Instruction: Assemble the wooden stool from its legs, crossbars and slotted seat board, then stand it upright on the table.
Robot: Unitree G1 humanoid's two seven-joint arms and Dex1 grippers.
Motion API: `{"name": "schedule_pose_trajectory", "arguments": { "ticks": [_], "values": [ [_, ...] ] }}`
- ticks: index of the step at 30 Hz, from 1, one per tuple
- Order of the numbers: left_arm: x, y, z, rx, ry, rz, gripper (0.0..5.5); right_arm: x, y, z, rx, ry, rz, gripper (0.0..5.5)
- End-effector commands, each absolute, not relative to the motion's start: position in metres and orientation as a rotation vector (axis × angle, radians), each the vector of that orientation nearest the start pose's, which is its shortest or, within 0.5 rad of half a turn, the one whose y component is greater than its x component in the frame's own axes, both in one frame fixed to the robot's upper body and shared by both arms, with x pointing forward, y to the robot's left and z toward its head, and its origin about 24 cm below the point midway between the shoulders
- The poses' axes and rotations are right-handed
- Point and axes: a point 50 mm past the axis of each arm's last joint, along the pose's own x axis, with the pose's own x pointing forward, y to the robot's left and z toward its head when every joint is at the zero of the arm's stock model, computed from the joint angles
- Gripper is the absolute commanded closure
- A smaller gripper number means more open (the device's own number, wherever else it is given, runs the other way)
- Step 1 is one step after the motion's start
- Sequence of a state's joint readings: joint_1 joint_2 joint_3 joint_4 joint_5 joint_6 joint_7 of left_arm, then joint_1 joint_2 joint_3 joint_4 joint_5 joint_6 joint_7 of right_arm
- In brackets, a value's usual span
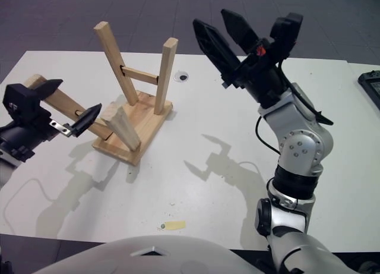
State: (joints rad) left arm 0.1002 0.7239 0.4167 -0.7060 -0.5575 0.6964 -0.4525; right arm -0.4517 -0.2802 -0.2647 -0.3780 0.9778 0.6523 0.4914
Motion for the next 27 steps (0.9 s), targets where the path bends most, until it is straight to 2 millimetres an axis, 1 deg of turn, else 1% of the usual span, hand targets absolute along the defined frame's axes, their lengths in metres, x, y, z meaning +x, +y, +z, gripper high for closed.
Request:
{"name": "schedule_pose_trajectory", "arguments": {
  "ticks": [1, 5, 10, 12, 14, 16, 18, 20, 22, 23, 24, 25, 26, 27],
  "values": [
    [0.208, 0.241, 0.176, 0.394, 0.107, -0.431, 0.1, 0.265, -0.147, 0.223, 0.479, -0.345, 0.936, 0.11],
    [0.223, 0.26, 0.17, 0.47, 0.139, -0.411, 0.1, 0.263, -0.141, 0.226, 0.468, -0.35, 0.964, 0.11],
    [0.256, 0.284, 0.175, 0.534, 0.1, -0.371, 0.1, 0.263, -0.129, 0.229, 0.467, -0.349, 1.015, 0.11],
    [0.27, 0.281, 0.18, 0.531, 0.048, -0.395, 0.1, 0.264, -0.125, 0.23, 0.47, -0.343, 1.039, 0.11],
    [0.275, 0.268, 0.19, 0.483, -0.025, -0.482, 0.1, 0.264, -0.123, 0.228, 0.473, -0.321, 1.082, 0.11],
    [0.272, 0.254, 0.204, 0.437, -0.102, -0.578, 0.1, 0.262, -0.123, 0.224, 0.471, -0.301, 1.121, 0.11],
    [0.264, 0.249, 0.223, 0.391, -0.188, -0.618, 0.1, 0.265, -0.125, 0.22, 0.483, -0.292, 1.116, 0.11],
    [0.255, 0.253, 0.244, 0.344, -0.283, -0.598, 0.1, 0.274, -0.129, 0.219, 0.518, -0.298, 1.079, 0.11],
    [0.243, 0.265, 0.268, 0.261, -0.399, -0.524, 0.1, 0.287, -0.136, 0.218, 0.551, -0.311, 1.016, 0.11],
    [0.238, 0.271, 0.275, 0.226, -0.44, -0.485, 0.1, 0.292, -0.14, 0.217, 0.558, -0.325, 0.986, 0.11],
    [0.233, 0.277, 0.277, 0.195, -0.46, -0.434, 0.1, 0.298, -0.144, 0.217, 0.563, -0.335, 0.948, 0.11],
    [0.231, 0.283, 0.273, 0.162, -0.448, -0.36, 0.1, 0.306, -0.15, 0.218, 0.563, -0.35, 0.89, 0.11],
    [0.231, 0.288, 0.264, 0.13, -0.416, -0.292, 0.1, 0.314, -0.154, 0.216, 0.546, -0.342, 0.817, 0.11],
    [0.232, 0.292, 0.251, 0.1, -0.36, -0.23, 0.1, 0.324, -0.156, 0.21, 0.506, -0.296, 0.74, 0.11]
  ]
}}
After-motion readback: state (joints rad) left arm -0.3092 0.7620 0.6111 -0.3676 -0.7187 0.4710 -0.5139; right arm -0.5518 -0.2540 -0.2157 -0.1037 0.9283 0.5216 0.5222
